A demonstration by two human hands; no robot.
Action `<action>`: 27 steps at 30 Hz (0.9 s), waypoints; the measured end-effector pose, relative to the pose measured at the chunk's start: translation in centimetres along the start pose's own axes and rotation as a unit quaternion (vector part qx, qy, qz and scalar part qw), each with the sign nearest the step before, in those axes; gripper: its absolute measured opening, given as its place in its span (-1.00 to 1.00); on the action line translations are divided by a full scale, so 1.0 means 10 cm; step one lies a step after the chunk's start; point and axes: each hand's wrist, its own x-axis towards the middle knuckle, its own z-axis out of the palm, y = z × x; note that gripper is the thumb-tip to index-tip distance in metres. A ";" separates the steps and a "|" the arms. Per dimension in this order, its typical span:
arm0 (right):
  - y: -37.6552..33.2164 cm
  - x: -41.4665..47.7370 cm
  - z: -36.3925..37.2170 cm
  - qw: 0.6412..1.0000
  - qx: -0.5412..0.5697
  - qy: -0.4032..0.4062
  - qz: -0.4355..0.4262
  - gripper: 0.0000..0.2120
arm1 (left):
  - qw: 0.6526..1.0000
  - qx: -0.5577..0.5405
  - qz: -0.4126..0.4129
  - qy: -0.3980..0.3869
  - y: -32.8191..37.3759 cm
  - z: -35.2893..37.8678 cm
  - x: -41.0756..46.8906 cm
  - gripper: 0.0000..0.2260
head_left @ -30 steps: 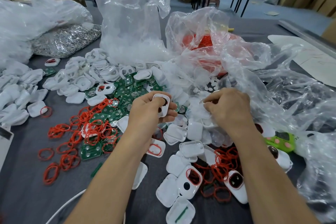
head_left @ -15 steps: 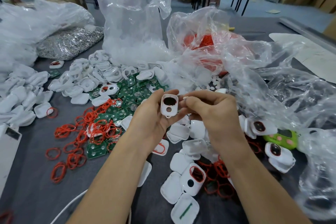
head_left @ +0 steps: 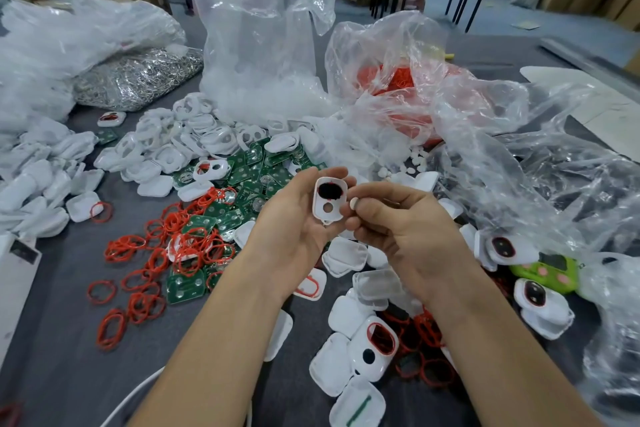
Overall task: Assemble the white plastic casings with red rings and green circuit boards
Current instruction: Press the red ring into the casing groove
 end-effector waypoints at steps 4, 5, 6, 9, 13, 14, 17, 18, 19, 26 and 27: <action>0.01 0.01 -0.01 0.997 -0.059 0.011 -0.047 -0.76 | 1.000 0.001 0.001 0.003 -0.01 -0.01 0.02 -0.67; 0.01 0.00 0.00 0.993 -0.092 0.019 -0.073 -0.78 | 1.000 0.006 -0.002 0.000 -0.01 -0.01 0.02 -0.65; 0.01 0.00 0.00 0.986 -0.130 0.030 -0.098 -0.78 | 1.000 0.008 -0.009 -0.006 -0.02 -0.01 0.02 -0.63; 0.03 -0.03 0.02 0.944 -0.270 0.082 -0.170 -0.75 | 0.999 0.014 -0.030 -0.027 -0.03 0.01 0.02 -0.59; 0.08 -0.07 0.05 0.872 -0.415 0.114 -0.231 -0.76 | 0.997 0.058 -0.040 -0.038 -0.05 0.03 0.00 -0.56; 0.08 -0.08 0.06 0.862 -0.433 0.103 -0.242 -0.73 | 0.996 0.073 -0.043 -0.040 -0.06 0.03 0.00 -0.53; 0.08 -0.08 0.07 0.829 -0.491 0.068 -0.258 -0.59 | 0.994 0.088 -0.048 -0.043 -0.08 0.04 0.00 -0.46; 0.08 -0.07 0.06 0.822 -0.505 0.065 -0.255 -0.63 | 0.994 0.090 -0.048 -0.043 -0.08 0.04 -0.01 -0.45; 0.08 -0.06 0.06 0.818 -0.514 0.066 -0.251 -0.70 | 0.994 0.094 -0.046 -0.045 -0.09 0.05 -0.02 -0.45; 0.12 -0.06 0.07 0.819 -0.503 0.120 -0.249 -0.76 | 0.991 0.112 -0.041 -0.059 -0.09 0.05 -0.03 -0.46; 0.13 -0.05 0.07 0.819 -0.501 0.124 -0.249 -0.77 | 0.991 0.113 -0.043 -0.063 -0.09 0.05 -0.03 -0.45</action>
